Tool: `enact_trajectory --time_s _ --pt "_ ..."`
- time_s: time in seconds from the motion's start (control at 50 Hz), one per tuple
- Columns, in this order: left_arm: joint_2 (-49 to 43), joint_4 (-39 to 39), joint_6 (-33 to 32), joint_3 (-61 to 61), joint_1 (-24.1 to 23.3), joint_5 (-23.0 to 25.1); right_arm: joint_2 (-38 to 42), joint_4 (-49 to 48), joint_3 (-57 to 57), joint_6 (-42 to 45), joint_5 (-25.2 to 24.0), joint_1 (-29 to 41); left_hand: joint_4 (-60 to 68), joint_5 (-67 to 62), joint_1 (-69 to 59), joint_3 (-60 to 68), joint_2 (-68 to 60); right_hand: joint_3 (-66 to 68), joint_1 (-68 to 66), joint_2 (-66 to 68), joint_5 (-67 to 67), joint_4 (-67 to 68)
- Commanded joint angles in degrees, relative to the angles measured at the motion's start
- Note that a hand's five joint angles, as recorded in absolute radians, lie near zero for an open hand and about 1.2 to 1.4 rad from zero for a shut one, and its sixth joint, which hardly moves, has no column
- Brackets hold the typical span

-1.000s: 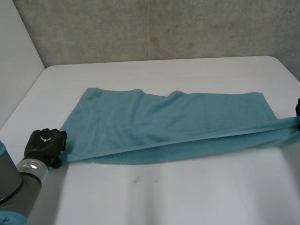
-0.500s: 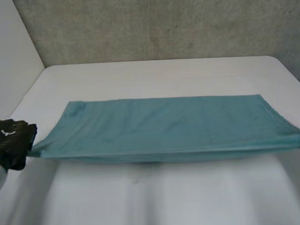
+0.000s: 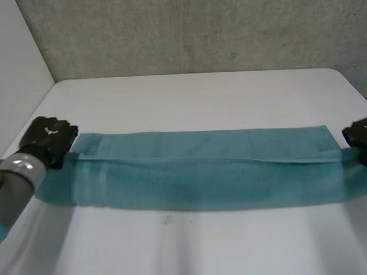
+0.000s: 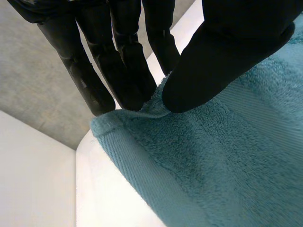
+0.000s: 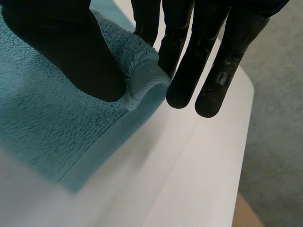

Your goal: Fold the laundry

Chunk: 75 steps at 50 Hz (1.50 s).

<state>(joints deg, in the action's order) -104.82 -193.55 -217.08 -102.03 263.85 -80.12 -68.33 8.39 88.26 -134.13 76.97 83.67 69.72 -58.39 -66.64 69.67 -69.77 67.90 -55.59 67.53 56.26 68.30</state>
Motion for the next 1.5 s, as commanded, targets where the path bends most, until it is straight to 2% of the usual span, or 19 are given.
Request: enact_trajectory --time_s 0.02,0.18,0.4,0.42,0.44,0.46,0.48,0.5,0.52,0.54,0.62,0.74,0.9,0.98,1.0,1.12,1.22,1.32,1.5 --pt "-14.45 -0.86 0.16 14.14 -2.2 -2.76 10.06 -7.07 -9.86 -1.14 5.83 4.93 10.28 -11.61 -13.36 10.33 -10.23 12.1 -24.41 12.47 13.74 11.7" --pt "-27.09 -3.93 -0.01 29.76 -3.7 -2.94 21.82 -11.55 -22.76 -3.94 8.19 8.26 10.28 -11.61 -13.36 10.33 -10.23 12.1 -24.41 12.47 13.74 11.7" --pt "-33.26 -4.91 -0.36 36.82 -5.19 -2.94 29.13 -13.05 -29.9 -4.57 9.17 10.37 10.28 -11.61 -13.36 10.33 -10.23 12.1 -24.41 12.47 13.74 11.7" --pt "-33.52 -5.6 -0.36 36.9 -5.19 -2.94 29.31 -13.66 -30.51 -5.0 9.34 10.55 10.28 -11.61 -13.36 10.33 -10.23 7.0 -19.3 7.37 8.64 6.6" --pt "-33.61 -6.74 -0.45 36.64 -5.28 -2.85 29.39 -14.71 -30.77 -5.44 9.86 10.72 10.28 -11.61 -13.36 10.33 -10.23 -17.53 5.23 -17.17 -15.89 -17.93" --pt "-33.61 -6.75 -0.45 36.64 -5.28 -2.85 29.4 -14.72 -30.78 -5.44 9.87 10.73 10.28 -11.61 -13.36 10.33 -10.23 -17.78 5.47 -17.41 -16.14 -18.18" --pt "-33.53 -7.97 -0.45 36.2 -5.37 -2.85 29.31 -15.85 -30.78 -5.71 10.56 10.73 6.97 -8.3 -10.05 7.02 -6.92 -41.76 29.45 -41.39 -40.12 -42.16" --pt "-33.44 -8.85 -0.54 35.77 -5.8 -3.11 29.31 -16.64 -30.86 -6.4 11.53 10.81 -24.54 23.21 21.46 -24.49 24.59 -57.9 45.59 -57.53 -56.26 -58.3" --pt "-33.44 -8.86 -0.54 35.76 -5.81 -3.11 29.31 -16.65 -30.86 -6.41 11.54 10.81 -24.85 23.52 21.77 -24.8 24.91 -57.9 45.59 -57.53 -56.26 -58.3" --pt "-33.18 -9.56 -0.63 34.89 -6.42 -3.2 29.31 -17.35 -30.52 -7.46 12.06 10.9 -58.83 57.5 55.75 -58.78 58.88 -57.9 45.59 -57.53 -56.26 -58.3" --pt "-31.85 -10.97 -1.33 32.51 -8.0 -2.94 28.08 -18.23 -29.99 -10.37 12.33 10.9 -59.72 58.39 56.64 -59.67 59.77 -57.9 45.59 -57.53 -56.26 -58.3" --pt "-25.26 -12.29 -2.03 26.97 -8.8 -3.2 16.48 -18.5 -25.15 -17.49 11.63 10.02 -59.72 58.39 56.64 -59.67 59.77 -57.9 45.59 -57.53 -56.26 -58.3" --pt "-13.31 -12.11 -0.28 15.11 -9.76 -3.11 4.35 -15.51 -15.83 -19.6 4.95 9.67 -59.72 58.39 56.64 -59.67 59.77 -57.9 45.59 -57.53 -56.26 -58.3" --pt "-7.44 -12.29 4.19 6.96 -9.76 -3.02 0.05 -9.9 -8.39 -19.77 0.83 5.47 -59.72 58.39 56.64 -59.67 59.77 -57.84 45.53 -57.47 -56.2 -58.24" --pt "-5.77 -12.29 6.73 4.58 -9.76 -3.02 -0.57 -7.88 -6.19 -19.77 -0.23 4.06 -59.72 58.39 56.64 -59.67 59.77 -53.32 41.01 -52.95 -51.68 -53.72" --pt "0.05 -11.68 15.28 -1.42 -9.59 -3.2 -1.02 -5.58 0.86 -18.98 -4.11 1.06 -59.72 58.39 56.64 -59.67 59.77 -47.89 35.58 -47.52 -46.25 -48.29" --pt "4.96 -11.68 23.88 -5.72 -8.88 -3.02 -0.84 -7.67 7.7 -17.14 -10.85 -4.37 -59.72 58.39 56.64 -59.67 59.77 -35.14 22.83 -34.77 -33.5 -35.54" --pt "5.5 -11.68 24.95 -5.99 -8.45 -3.11 -0.14 -12.86 10.61 -14.68 -14.73 -7.37 -59.72 58.39 56.64 -59.67 59.77 -31.43 19.12 -31.06 -29.79 -31.83" --pt "5.15 -12.11 25.12 -6.16 -7.92 -3.11 4.52 -14.54 9.48 -12.65 -14.74 -7.99 -59.72 58.39 56.64 -59.67 59.77 -27.2 14.89 -26.83 -25.56 -27.6"
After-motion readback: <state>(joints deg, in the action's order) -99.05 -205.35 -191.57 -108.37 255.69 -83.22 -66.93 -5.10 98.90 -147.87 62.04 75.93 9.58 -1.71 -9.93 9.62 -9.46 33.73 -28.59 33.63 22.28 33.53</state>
